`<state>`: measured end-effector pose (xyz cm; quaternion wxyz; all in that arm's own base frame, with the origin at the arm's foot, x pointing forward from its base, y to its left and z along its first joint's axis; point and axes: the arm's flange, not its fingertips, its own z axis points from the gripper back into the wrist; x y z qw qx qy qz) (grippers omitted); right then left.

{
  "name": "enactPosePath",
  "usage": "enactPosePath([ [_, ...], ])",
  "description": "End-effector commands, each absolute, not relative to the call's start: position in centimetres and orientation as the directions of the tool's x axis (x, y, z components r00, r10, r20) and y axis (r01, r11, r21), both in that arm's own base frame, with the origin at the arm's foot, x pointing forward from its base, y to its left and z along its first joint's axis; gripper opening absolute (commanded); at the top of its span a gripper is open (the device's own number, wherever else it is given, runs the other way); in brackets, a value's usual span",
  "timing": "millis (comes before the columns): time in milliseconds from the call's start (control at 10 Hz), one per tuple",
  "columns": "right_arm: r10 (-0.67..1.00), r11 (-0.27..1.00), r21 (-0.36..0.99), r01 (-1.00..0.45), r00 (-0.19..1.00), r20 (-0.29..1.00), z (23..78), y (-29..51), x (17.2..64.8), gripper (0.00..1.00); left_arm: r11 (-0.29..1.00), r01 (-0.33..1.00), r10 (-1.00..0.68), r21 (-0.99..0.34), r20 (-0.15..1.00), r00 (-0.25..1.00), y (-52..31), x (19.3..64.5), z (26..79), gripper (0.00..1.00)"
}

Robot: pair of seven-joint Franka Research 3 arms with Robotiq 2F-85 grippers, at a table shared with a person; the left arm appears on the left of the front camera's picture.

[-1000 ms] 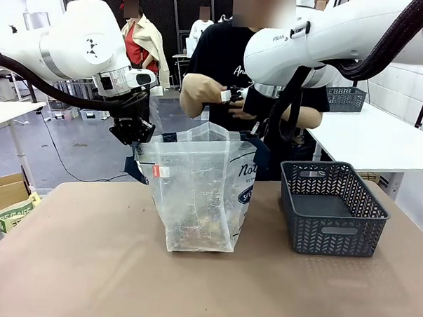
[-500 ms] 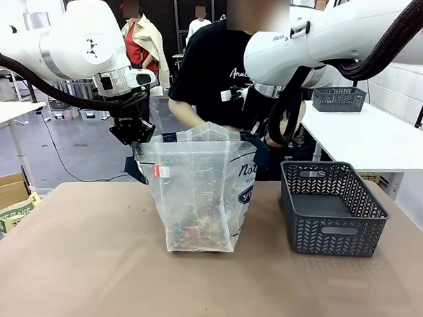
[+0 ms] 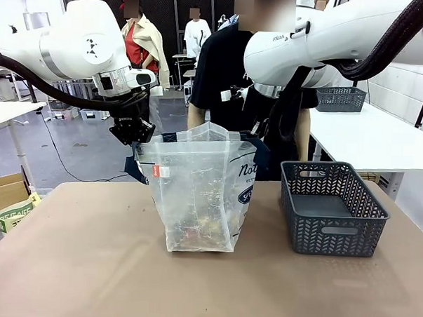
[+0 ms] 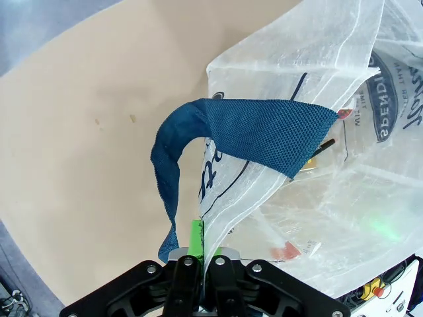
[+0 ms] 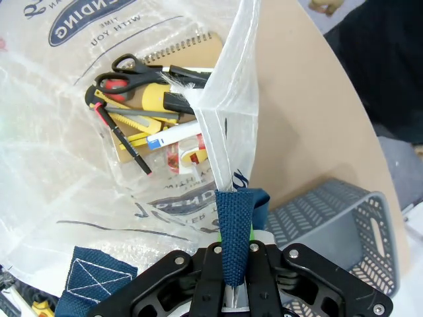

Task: Transfer purchased items from the store into the shopping bag.
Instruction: Move the Reusable shopping bag to the right side of the table.

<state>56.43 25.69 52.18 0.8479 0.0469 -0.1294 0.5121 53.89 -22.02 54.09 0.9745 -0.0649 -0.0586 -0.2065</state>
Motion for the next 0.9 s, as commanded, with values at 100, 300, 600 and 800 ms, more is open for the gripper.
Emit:
enactPosePath([
  [100,0.856,0.472,-0.054,-0.880,0.443,0.267,52.19,25.54,56.48,0.00,0.912,0.400,-0.384,-0.094,0.147,0.911,-21.85,53.95,54.27,0.00],
  [300,0.856,0.472,-0.054,-0.880,0.443,0.267,52.19,25.54,56.48,0.00,0.912,0.400,-0.384,-0.094,0.147,0.911,-21.85,53.95,54.27,0.00],
  [600,0.856,0.472,-0.054,-0.880,0.443,0.267,52.19,25.54,56.48,0.00,0.912,0.400,-0.384,-0.094,0.147,0.911,-21.85,53.95,54.27,0.00],
  [800,0.856,0.472,-0.054,-0.880,0.443,0.267,52.19,25.54,56.48,0.00,0.912,0.400,-0.384,-0.094,0.147,0.911,-21.85,53.95,54.27,0.00],
])
